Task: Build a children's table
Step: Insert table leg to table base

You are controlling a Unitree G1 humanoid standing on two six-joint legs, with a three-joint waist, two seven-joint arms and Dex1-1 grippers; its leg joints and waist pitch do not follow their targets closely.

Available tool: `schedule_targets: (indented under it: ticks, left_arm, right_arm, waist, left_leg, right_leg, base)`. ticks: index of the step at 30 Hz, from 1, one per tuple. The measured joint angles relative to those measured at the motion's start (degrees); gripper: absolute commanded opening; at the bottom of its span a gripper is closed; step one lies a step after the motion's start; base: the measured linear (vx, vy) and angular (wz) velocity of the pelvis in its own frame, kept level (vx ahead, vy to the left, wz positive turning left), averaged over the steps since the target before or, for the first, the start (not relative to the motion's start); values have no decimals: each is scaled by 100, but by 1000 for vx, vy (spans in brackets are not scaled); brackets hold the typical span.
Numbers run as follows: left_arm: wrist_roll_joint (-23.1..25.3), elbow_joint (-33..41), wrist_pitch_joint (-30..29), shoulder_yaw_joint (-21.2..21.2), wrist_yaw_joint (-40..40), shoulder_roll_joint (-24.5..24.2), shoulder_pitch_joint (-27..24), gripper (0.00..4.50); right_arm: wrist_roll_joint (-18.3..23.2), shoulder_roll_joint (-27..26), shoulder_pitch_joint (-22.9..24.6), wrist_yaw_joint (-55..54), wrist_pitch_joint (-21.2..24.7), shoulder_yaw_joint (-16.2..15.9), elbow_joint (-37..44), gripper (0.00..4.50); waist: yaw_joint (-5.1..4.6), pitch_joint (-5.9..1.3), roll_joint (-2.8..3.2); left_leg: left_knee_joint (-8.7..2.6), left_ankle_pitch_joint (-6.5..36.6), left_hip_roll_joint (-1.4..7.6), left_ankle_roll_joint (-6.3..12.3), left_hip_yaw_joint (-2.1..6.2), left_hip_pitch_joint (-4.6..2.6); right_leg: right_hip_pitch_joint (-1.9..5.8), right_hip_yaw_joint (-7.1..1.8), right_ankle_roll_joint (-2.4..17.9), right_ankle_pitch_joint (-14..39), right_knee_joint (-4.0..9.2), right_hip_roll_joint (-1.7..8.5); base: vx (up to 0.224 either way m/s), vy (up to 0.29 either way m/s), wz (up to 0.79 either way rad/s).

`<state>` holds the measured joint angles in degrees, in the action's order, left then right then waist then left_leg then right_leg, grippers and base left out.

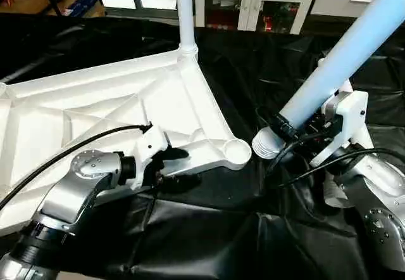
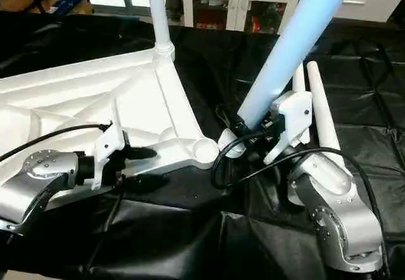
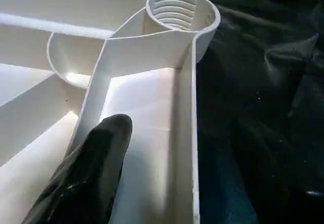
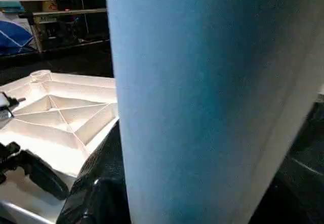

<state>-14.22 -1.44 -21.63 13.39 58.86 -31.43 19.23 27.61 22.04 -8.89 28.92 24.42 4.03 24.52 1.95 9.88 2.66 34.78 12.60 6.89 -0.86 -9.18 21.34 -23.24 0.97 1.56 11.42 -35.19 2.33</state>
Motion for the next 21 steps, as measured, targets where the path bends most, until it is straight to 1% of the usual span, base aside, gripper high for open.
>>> schedule_targets:
  ticks: [4, 5, 8, 12, 15, 17, 19, 20, 21]
  left_arm:
    - [53, -129, 100, 45, -23, 7, 66, 352]
    - [54, -143, 127, 42, -27, 7, 66, 334]
    - [70, -168, 179, 34, -34, -4, 62, 323]
    - [111, -167, 212, 32, -32, -46, 43, 287]
    - [115, -87, 197, 33, -15, -178, -34, 266]
    - [148, -56, 205, 33, -13, -209, -56, 244]
    - [186, -7, 184, 40, -16, -237, -74, 230]
    - [232, 46, 165, 64, -15, -298, -89, 230]
    - [271, 83, 151, 80, -6, -368, -102, 204]
  right_arm:
    - [-5, -10, -20, 19, -26, -6, -2, 178]
    - [-5, -11, -22, 22, -28, -6, -2, 178]
    - [-6, -20, -36, 33, -34, -11, -27, 178]
    - [-12, -52, -113, 41, -39, -32, -66, 178]
    - [-13, -51, -214, 63, -64, -49, -108, 178]
    - [-14, -50, -230, 77, -84, -49, -120, 178]
    - [-14, -51, -239, 97, -86, -50, -121, 178]
    - [-15, -51, -244, 107, -89, -51, -128, 178]
    - [-17, -50, -246, 113, -95, -50, -140, 178]
  waist:
    - [-3, -2, 4]
    - [-3, -2, 4]
    - [-11, -2, 4]
    - [-25, -2, 4]
    - [-42, -3, 2]
    - [-33, -4, 3]
    - [-39, -4, 2]
    - [-46, -4, 1]
    - [-52, -5, 2]
  left_leg:
    - [-1, -2, 0, 2, -2, -2]
    - [-1, -2, 0, 2, -3, -2]
    - [-4, -3, 1, 2, -9, -4]
    - [-12, -4, 2, 3, -17, -9]
    - [-24, -5, 4, 2, -25, -16]
    - [-28, -5, 9, 2, -32, -18]
    - [-28, -6, 14, 2, -41, -19]
    - [-28, -6, 15, 3, -43, -19]
    - [-28, -6, 15, 2, -44, -21]
  right_leg:
    - [0, 0, 0, 0, -1, 1]
    - [0, 0, 0, 0, -1, 2]
    - [0, 0, 0, 0, -1, 4]
    - [0, -2, 0, 0, 0, 5]
    - [0, -4, 0, 1, 2, 5]
    - [0, -4, 0, 2, 3, 5]
    - [0, -3, 0, 2, 3, 4]
    - [0, -4, 0, 2, 3, 4]
    - [0, -4, 0, 2, 4, 4]
  base:
    - [0, 0, 0]
    - [0, 0, 0]
    - [0, 0, 0]
    - [0, 0, 0]
    - [0, 0, 0]
    - [0, 0, 0]
    - [0, 0, 0]
    - [0, 0, 0]
    - [0, 0, 0]
